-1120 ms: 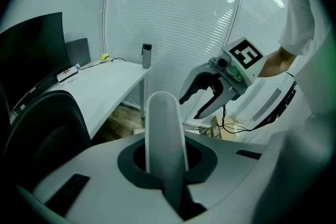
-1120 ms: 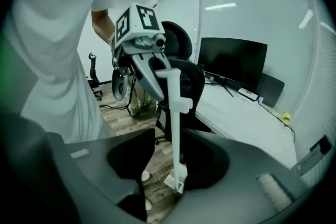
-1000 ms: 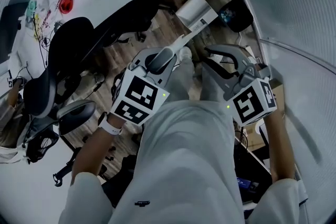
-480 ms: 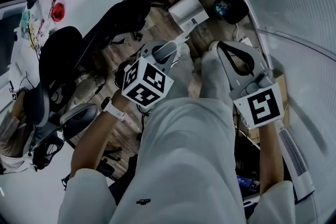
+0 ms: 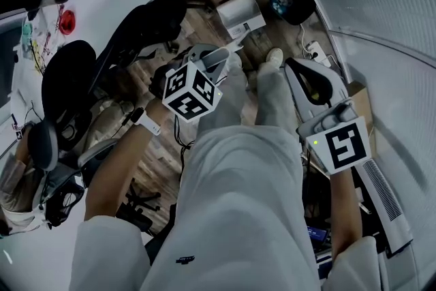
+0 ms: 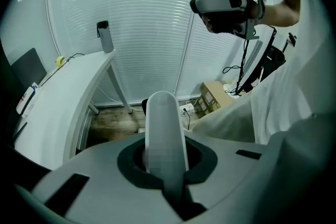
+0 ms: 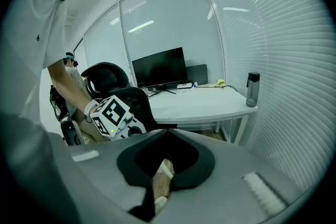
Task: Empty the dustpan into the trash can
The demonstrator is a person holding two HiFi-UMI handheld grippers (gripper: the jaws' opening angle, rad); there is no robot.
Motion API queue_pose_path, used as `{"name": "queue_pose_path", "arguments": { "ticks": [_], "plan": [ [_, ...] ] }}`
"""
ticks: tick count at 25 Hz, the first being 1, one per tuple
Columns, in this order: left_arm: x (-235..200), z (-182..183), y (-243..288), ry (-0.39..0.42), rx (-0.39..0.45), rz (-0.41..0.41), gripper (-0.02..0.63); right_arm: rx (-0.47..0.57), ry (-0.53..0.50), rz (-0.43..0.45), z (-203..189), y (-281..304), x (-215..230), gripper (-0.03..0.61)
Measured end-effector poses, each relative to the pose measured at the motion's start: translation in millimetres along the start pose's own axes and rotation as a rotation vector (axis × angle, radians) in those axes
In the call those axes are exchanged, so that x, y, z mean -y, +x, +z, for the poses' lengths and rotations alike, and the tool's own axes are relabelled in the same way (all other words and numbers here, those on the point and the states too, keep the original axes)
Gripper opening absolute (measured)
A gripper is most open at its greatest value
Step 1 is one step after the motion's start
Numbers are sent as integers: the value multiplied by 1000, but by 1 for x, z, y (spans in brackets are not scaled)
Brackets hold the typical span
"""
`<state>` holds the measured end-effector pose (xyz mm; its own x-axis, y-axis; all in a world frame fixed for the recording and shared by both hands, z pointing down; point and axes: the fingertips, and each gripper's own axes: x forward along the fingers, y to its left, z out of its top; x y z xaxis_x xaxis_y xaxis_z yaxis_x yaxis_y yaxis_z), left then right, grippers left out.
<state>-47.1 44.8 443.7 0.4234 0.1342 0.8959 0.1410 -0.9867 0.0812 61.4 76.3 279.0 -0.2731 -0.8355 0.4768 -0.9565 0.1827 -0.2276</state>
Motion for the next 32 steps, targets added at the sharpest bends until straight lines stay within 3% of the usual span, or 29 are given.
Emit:
{"name": "queue_pose_path", "arguments": {
  "ticks": [20, 28, 32],
  "plan": [
    [1, -15, 54, 138, -136, -102, 32, 41, 65, -73, -5, -28, 1, 11],
    [1, -23, 64, 131, -145, -71, 38, 42, 66, -66, -7, -28, -3, 11],
    [-3, -21, 61, 59, -129, -85, 82, 37, 73, -59, -9, -25, -7, 11]
  ]
}}
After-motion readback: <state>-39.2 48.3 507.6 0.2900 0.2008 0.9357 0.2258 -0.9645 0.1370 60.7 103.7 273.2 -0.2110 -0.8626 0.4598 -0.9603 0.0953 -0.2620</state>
